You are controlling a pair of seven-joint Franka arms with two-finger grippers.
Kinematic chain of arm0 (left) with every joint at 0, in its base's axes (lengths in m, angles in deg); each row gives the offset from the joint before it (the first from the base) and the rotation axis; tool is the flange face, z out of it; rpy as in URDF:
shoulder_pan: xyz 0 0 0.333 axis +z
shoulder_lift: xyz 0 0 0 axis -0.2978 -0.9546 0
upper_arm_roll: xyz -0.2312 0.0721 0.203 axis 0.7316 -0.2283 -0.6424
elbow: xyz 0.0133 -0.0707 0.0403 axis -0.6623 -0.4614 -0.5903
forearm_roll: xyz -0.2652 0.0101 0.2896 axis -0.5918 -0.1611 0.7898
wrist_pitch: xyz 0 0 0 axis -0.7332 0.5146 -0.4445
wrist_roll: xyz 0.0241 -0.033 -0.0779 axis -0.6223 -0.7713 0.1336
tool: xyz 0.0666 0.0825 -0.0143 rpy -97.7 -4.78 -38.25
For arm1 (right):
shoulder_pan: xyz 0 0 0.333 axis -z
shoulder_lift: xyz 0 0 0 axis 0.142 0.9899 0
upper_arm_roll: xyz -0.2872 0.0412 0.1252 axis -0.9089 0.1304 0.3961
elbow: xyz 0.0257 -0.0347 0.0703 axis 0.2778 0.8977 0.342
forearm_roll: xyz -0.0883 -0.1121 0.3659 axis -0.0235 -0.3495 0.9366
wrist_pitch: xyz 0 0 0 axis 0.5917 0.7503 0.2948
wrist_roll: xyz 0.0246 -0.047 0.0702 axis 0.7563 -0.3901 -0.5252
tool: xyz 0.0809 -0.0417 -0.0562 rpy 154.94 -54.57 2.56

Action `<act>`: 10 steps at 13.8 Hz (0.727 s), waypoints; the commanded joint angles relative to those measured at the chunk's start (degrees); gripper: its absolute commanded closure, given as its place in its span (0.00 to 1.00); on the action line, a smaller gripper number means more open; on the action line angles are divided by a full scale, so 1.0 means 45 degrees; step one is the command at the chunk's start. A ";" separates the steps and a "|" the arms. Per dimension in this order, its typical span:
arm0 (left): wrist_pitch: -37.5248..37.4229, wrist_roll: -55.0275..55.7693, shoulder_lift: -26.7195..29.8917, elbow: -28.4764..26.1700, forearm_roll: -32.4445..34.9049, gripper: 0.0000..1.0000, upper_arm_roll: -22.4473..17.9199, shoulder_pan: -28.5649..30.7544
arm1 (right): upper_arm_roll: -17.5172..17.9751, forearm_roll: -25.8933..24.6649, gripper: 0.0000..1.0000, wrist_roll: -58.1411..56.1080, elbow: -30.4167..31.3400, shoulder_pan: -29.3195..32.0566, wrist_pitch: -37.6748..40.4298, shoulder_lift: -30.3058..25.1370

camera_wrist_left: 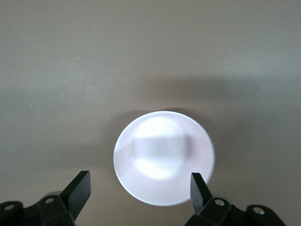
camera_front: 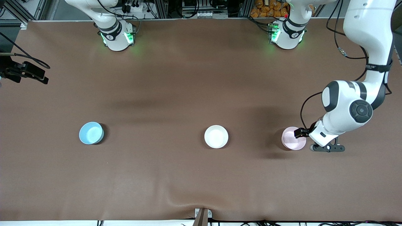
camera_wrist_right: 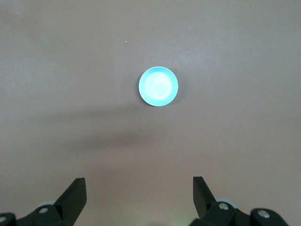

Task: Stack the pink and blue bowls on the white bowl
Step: 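Reach the left gripper down to the pink bowl rim and grasp it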

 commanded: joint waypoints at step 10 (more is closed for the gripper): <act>0.2193 -0.0104 -0.1684 0.0157 -0.0262 0.34 0.0056 0.0338 | 0.0017 -0.0170 0.00 0.0148 -0.0105 -0.0111 0.0086 0.0017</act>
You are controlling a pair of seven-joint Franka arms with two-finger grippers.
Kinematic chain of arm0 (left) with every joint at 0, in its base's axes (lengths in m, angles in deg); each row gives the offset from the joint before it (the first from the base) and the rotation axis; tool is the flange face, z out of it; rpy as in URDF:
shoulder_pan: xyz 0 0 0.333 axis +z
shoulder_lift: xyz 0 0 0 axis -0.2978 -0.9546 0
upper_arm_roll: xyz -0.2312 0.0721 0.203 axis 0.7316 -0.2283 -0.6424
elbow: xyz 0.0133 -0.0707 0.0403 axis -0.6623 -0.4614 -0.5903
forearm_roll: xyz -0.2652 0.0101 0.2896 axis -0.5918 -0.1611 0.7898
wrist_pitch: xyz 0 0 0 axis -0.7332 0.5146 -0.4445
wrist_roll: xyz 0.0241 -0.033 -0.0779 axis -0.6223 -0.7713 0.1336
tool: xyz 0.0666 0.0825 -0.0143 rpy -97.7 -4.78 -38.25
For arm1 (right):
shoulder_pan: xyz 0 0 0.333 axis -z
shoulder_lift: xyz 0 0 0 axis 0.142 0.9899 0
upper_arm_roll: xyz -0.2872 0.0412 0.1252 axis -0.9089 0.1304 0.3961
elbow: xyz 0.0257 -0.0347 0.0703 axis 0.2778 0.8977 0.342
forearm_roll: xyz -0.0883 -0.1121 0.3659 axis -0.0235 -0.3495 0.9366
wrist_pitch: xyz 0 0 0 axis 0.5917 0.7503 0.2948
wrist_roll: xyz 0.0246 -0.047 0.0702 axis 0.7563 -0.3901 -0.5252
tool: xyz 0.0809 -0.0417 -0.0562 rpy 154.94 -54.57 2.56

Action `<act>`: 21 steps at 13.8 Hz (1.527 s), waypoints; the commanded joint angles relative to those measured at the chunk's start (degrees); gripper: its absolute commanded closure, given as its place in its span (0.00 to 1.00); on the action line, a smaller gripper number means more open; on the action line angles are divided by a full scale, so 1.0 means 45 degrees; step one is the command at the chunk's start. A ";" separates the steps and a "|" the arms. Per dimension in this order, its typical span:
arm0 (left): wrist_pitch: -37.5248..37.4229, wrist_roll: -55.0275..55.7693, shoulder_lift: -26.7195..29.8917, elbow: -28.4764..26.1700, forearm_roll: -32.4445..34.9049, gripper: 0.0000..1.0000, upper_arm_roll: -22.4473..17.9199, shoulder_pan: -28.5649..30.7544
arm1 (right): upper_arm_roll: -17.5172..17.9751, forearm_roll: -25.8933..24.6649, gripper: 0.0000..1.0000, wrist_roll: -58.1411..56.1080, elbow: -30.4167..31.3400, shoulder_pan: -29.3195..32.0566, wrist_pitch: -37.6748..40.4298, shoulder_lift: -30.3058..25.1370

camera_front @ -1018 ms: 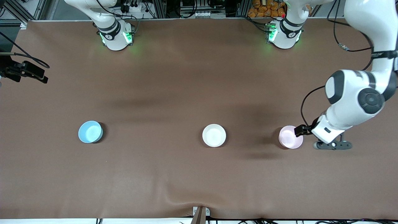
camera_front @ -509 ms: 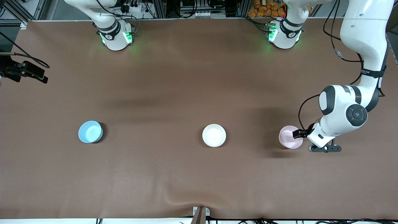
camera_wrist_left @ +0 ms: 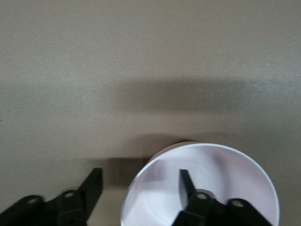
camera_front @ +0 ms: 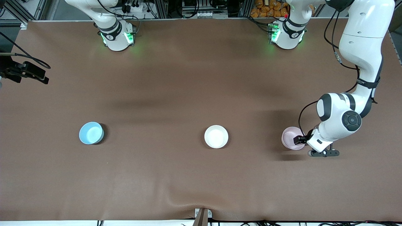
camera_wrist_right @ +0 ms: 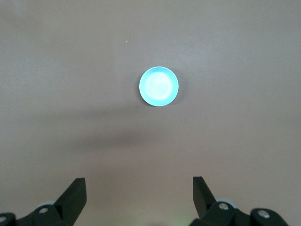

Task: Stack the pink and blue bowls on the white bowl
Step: 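Reach the left gripper down to the pink bowl rim and grasp it, then carry the pink bowl with the left gripper over the white bowl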

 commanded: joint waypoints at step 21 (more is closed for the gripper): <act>-0.3203 0.3962 0.2488 0.0491 -0.0946 1.00 0.3838 -0.0355 | 0.0004 -0.0190 0.00 0.0148 -0.0085 -0.0053 -0.0029 0.0074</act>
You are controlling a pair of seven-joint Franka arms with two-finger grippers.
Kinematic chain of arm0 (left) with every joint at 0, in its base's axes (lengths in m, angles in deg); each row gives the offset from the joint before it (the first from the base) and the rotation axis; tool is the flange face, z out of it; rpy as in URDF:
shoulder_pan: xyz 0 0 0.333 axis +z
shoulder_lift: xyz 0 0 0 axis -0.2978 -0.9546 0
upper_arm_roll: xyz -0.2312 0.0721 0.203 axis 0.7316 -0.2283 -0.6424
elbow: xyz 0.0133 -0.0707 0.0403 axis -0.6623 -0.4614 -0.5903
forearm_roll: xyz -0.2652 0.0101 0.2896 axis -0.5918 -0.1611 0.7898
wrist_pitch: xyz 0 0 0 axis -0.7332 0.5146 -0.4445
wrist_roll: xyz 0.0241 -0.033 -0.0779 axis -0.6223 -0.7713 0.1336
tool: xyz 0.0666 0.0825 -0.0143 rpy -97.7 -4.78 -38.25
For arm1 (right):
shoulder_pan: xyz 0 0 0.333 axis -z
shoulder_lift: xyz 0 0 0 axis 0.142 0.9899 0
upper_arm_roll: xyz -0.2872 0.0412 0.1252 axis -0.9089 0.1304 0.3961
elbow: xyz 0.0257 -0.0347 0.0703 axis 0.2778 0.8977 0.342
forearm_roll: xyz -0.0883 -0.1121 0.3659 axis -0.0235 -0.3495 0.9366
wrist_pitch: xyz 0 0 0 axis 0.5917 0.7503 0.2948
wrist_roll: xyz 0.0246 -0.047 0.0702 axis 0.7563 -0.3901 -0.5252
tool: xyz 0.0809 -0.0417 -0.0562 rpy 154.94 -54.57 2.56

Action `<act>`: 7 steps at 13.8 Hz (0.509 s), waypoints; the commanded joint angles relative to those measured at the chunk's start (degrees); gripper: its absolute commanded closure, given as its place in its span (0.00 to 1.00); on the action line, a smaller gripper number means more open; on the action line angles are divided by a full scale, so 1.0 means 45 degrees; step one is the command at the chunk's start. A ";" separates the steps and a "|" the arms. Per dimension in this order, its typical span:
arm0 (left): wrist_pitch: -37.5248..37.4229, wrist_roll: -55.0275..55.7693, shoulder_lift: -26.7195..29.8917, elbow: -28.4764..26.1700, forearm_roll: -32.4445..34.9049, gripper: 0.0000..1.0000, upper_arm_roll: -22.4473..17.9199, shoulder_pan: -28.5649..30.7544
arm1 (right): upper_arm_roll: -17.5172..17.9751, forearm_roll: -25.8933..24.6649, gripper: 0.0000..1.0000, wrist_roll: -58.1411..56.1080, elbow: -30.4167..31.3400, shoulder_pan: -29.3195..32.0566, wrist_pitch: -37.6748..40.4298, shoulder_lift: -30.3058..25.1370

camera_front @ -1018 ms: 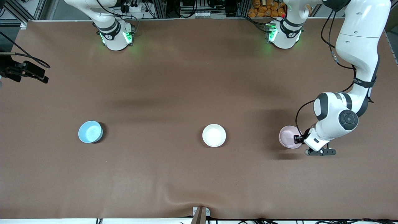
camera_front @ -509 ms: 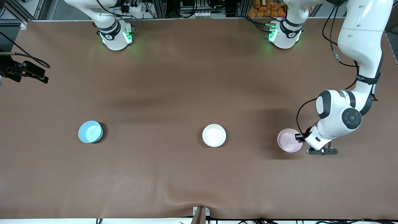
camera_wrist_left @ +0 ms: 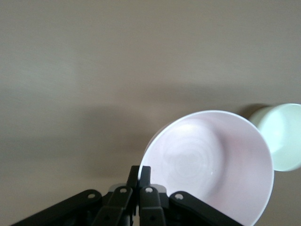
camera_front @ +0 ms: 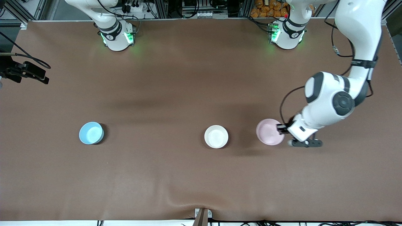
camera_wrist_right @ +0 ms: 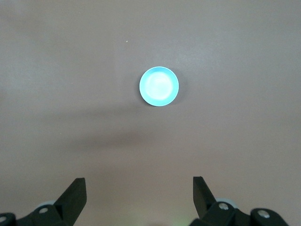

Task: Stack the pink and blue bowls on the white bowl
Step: 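Carry the pink bowl with the left gripper over the white bowl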

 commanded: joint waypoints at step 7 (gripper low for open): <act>-0.0058 0.3988 -0.0796 0.1126 -0.0047 1.00 0.0410 -0.2747 | -0.0059 -0.0326 0.00 0.0129 -0.0222 0.0345 -0.1078 0.1202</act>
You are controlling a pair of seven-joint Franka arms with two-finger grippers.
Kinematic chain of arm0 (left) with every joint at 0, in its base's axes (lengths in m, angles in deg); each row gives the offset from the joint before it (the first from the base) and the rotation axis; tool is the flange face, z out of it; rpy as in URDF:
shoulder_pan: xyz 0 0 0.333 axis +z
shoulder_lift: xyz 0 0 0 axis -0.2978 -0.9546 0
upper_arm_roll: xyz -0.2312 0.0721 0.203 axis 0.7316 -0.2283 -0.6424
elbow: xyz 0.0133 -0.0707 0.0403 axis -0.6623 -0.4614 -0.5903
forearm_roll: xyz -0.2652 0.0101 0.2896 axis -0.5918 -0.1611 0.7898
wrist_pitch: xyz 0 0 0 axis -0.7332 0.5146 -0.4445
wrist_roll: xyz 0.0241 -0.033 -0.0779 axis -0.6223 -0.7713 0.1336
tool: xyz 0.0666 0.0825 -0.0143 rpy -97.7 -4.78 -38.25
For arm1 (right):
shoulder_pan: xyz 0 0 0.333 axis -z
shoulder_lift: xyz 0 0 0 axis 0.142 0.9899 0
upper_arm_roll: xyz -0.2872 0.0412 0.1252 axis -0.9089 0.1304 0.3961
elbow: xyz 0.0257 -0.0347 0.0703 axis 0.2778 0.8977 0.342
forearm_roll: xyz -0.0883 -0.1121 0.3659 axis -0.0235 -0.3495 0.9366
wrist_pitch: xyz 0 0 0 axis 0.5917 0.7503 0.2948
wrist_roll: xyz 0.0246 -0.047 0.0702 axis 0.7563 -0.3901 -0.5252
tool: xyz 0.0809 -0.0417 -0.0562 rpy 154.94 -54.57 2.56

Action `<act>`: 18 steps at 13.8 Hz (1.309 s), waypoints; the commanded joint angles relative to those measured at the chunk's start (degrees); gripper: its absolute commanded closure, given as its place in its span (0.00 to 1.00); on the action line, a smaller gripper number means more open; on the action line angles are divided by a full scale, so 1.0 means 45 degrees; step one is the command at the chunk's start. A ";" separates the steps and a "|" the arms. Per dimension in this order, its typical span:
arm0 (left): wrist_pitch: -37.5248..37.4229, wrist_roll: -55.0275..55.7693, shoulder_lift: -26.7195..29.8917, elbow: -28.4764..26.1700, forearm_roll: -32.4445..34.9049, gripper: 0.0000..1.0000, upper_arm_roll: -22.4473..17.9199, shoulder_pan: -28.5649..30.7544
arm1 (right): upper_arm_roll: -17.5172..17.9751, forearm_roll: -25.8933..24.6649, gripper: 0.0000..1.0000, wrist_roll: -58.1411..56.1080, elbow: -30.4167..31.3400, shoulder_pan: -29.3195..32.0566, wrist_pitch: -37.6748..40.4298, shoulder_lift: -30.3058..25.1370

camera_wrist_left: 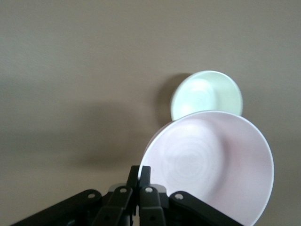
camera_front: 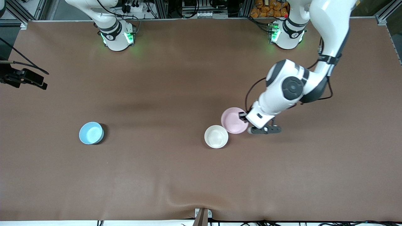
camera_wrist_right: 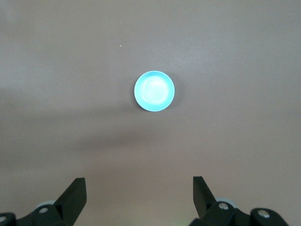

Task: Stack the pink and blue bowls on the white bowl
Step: 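Carry the pink bowl with the left gripper over the white bowl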

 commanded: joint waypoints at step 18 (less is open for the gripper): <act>0.2496 0.1067 -0.3629 0.2179 0.2082 1.00 -0.0307 -0.1212 | 0.0084 -0.0376 0.00 -0.0014 -0.0224 0.0869 -0.1630 0.3352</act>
